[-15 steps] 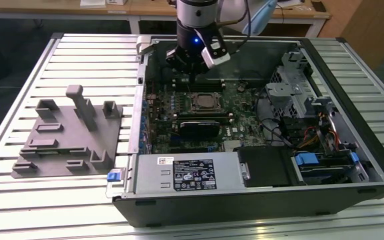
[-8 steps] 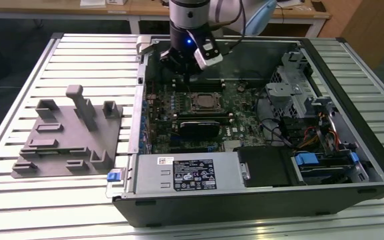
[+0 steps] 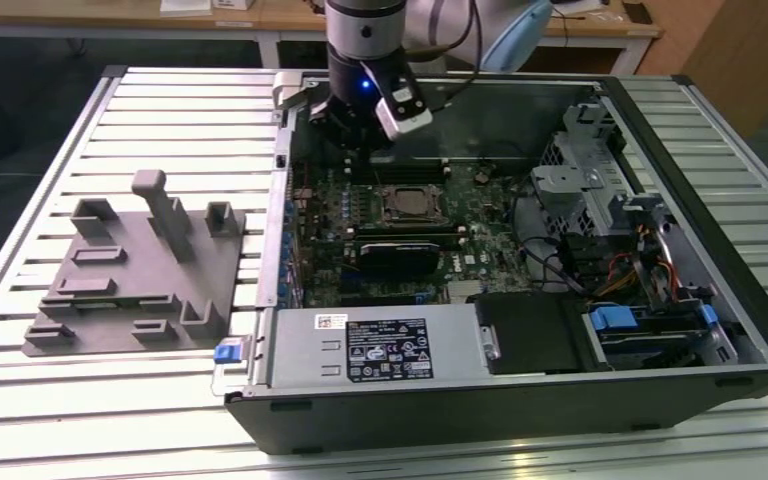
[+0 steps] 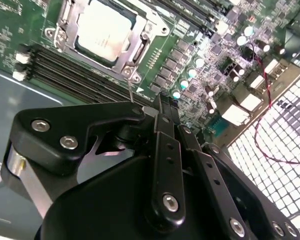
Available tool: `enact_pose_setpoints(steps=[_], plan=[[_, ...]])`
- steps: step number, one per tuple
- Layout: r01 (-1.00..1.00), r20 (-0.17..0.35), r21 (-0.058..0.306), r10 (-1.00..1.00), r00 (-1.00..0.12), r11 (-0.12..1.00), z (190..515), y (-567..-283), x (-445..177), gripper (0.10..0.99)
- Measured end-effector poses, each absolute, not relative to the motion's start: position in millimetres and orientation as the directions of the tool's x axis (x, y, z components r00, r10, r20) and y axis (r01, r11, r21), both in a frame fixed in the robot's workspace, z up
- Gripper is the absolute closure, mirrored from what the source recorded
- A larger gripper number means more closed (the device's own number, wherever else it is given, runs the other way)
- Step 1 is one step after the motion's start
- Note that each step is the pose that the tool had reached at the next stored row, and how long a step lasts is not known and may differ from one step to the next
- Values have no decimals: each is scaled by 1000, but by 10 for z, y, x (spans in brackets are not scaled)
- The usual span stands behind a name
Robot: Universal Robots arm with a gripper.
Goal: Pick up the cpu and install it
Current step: 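Install the first cpu locking lever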
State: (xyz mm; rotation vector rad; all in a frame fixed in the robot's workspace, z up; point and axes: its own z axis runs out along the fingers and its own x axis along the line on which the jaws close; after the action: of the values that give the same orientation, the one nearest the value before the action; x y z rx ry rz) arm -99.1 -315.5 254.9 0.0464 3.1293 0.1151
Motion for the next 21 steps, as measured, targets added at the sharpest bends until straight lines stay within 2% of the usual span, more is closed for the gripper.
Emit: enact_pose_setpoints(steps=[21], plan=[[28,-11,74,29,-1000,997,2513,-2980,-928,980]])
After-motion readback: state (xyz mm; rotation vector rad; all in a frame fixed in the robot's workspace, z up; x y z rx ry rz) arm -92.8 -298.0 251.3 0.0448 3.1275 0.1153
